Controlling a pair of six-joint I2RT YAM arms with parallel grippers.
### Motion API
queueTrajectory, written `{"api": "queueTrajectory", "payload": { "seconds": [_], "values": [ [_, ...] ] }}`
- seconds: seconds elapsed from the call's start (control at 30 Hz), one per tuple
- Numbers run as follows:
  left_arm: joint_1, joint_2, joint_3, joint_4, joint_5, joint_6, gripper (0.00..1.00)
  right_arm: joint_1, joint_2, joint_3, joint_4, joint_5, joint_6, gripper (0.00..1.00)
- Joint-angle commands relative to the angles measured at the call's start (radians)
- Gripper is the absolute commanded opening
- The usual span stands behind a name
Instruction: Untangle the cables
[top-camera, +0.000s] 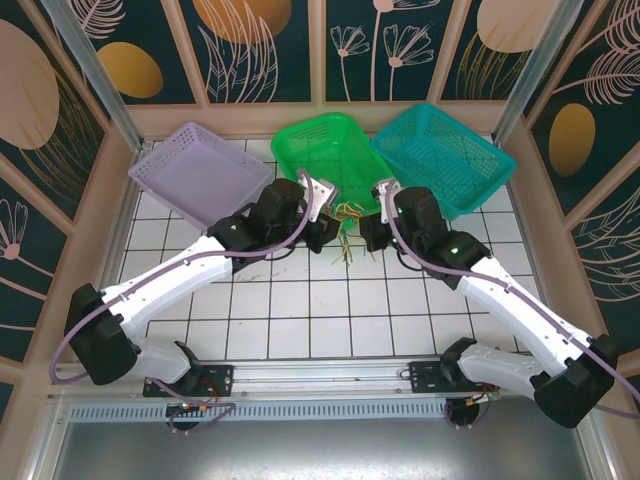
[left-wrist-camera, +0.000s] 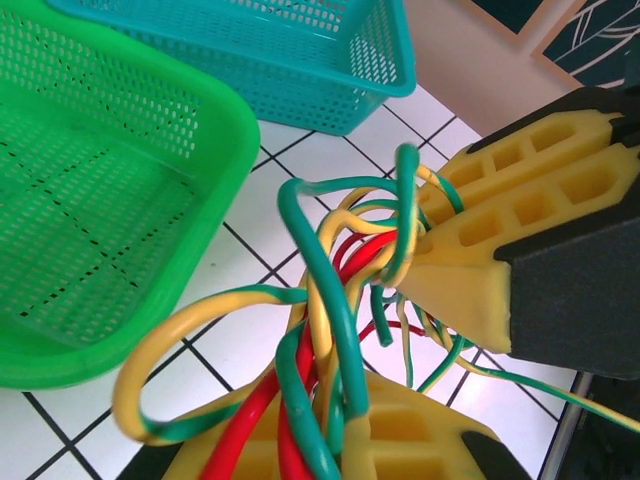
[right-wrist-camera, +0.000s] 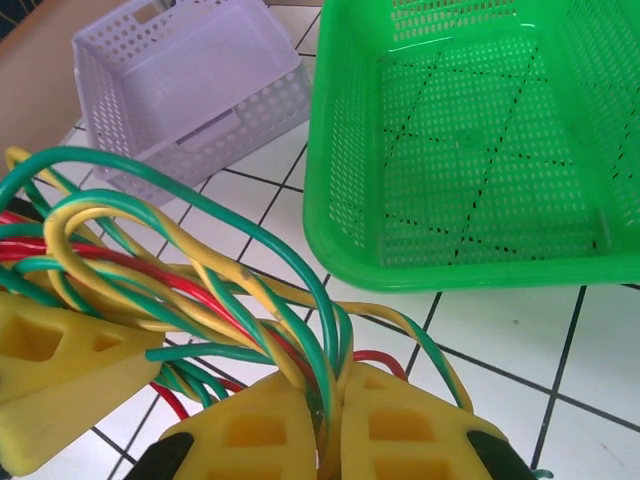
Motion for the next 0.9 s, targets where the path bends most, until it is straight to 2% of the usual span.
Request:
{"api": "queueTrajectory", "payload": {
  "seconds": [0.0,0.1,0.17,0.27,0.4,0.5,0.57,0.6,0.67,0.73,0.83,0.87],
  "values": [
    [0.037,-0.053,0.006,-0.222,-0.051,0.041,0.0,0.057,0.02,0.03,-0.081,0.438,-0.081,0.0],
    [0.036,-0.041,0.032,-0.278,-0.053,0.075,0.0,0.18,0.093,0.034,-0.109,0.681,-0.141,0.0],
    [0.036,-0.038,0.04,-0.308,-0.066,0.092,0.0,0.212,0.12,0.034,-0.11,0.818,-0.161,0.0],
    [0.036,-0.029,0.038,-0.327,-0.064,0.1,0.0,0.224,0.091,0.024,-0.04,0.936,-0.214,0.0],
    [0.03,-0.003,0.032,-0.347,-0.044,0.108,0.0,0.224,0.029,-0.005,0.141,0.952,-0.425,0.0],
    [0.021,0.016,0.034,-0.344,-0.016,0.11,0.0,0.273,-0.015,-0.069,0.273,0.834,-0.704,0.0],
    [0.014,0.026,0.036,-0.337,-0.011,0.105,0.0,0.325,-0.046,-0.145,0.402,0.813,-0.906,0.0],
    [0.012,0.028,0.035,-0.333,-0.012,0.102,0.0,0.333,-0.052,-0.156,0.423,0.8,-0.942,0.0],
    [0.012,0.021,0.027,-0.305,-0.023,0.076,0.0,0.33,-0.069,-0.142,0.402,0.748,-0.899,0.0],
    [0.01,-0.005,0.009,-0.244,-0.05,0.024,0.0,0.309,-0.08,-0.082,0.296,0.645,-0.726,0.0],
    [0.011,-0.061,-0.042,-0.114,-0.102,-0.088,0.0,0.23,-0.1,0.013,0.113,0.403,-0.37,0.37],
    [0.011,-0.077,-0.063,-0.068,-0.099,-0.119,0.0,0.204,-0.11,0.026,0.077,0.319,-0.278,0.44]
  ]
}}
